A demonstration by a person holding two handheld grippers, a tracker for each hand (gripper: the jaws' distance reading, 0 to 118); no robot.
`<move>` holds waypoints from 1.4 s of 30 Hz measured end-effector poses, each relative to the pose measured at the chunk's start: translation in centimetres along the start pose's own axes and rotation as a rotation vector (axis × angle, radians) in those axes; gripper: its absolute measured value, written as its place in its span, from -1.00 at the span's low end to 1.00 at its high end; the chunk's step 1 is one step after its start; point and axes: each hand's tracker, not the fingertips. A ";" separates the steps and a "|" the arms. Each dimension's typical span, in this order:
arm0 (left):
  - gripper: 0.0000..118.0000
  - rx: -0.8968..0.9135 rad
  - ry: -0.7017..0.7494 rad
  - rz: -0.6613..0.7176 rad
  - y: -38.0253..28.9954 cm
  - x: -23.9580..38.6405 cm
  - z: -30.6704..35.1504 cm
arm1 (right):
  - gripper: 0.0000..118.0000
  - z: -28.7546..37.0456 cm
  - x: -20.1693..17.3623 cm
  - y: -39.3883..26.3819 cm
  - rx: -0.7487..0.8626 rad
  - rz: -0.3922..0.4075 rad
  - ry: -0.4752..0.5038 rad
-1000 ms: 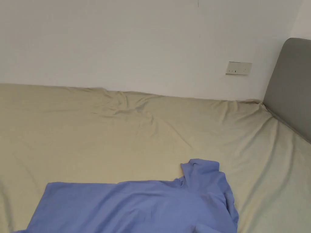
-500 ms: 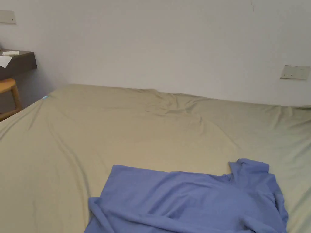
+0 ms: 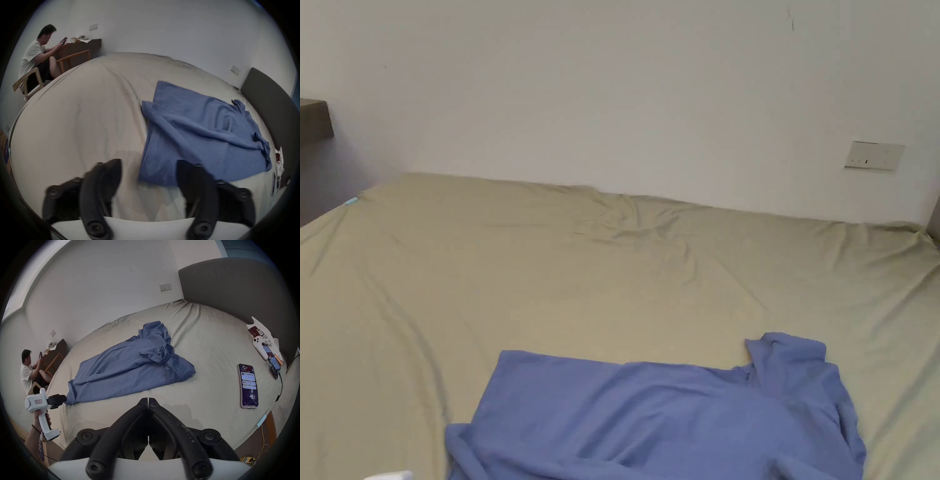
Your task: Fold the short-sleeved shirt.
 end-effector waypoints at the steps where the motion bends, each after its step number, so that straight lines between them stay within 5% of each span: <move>1: 0.57 -0.011 -0.007 -0.016 0.0 0.3 -0.3 | -0.97 -0.1 0.1 0.0 -0.006 0.003 -0.009; 3: 0.47 -0.038 -0.026 -0.060 -0.3 0.9 -0.9 | -0.97 -0.4 0.4 0.0 -0.019 0.000 -0.022; 5: 0.08 -0.090 -0.014 -0.098 -0.8 1.2 -1.8 | -0.96 -0.8 0.6 0.0 -0.030 -0.006 -0.036; 9: -0.14 -0.072 0.002 -0.095 -0.8 1.9 -0.9 | -0.97 -1.6 0.9 -0.1 -0.055 -0.003 -0.062; 10: -0.52 -0.070 -0.011 -0.080 -0.8 1.9 -0.8 | -0.97 -1.8 1.0 -0.2 -0.059 -0.004 -0.064; 12: -0.83 -0.086 -0.035 -0.032 -0.9 2.0 -0.5 | -0.96 -2.5 1.3 -0.1 -0.068 -0.011 -0.069; 15: -0.84 -0.092 -0.006 -0.051 -1.0 1.8 -0.9 | -0.96 -3.7 2.0 0.3 -0.063 0.004 -0.093; 17: -0.84 -0.099 0.003 -0.080 -0.5 2.4 -0.8 | -0.56 -5.2 2.8 1.0 -0.053 0.023 -0.113; 19: -0.84 -0.107 0.003 -0.084 -0.4 1.8 -1.0 | 0.37 -7.2 3.8 1.9 -0.079 0.051 -0.124; 20: -0.84 -0.112 0.003 -0.082 -0.4 1.9 -1.4 | 0.62 -8.2 4.2 2.3 -0.086 0.065 -0.120; 21: -0.84 -0.115 0.003 -0.077 -0.5 2.4 -1.7 | 0.64 -9.1 4.6 2.5 -0.086 0.073 -0.128; 28: -0.84 -0.108 0.014 -0.105 -1.9 2.8 -1.2 | 0.51 -14.8 6.5 4.7 -0.094 0.092 -0.180; 29: -0.84 -0.111 0.015 -0.108 -0.7 3.0 -1.5 | 0.34 -15.5 6.7 5.0 -0.102 0.093 -0.188; 30: -0.84 -0.114 0.015 -0.108 -0.6 3.0 -1.5 | -0.07 -15.8 6.7 5.2 -0.113 0.097 -0.192; 31: -0.84 -0.118 0.015 -0.105 -0.6 3.0 -1.4 | -0.80 -16.1 6.7 5.3 -0.124 0.102 -0.190; 42: -0.89 -0.057 -0.065 0.035 1.5 2.9 5.0 | -0.86 -11.9 6.2 5.3 -0.087 0.049 -0.170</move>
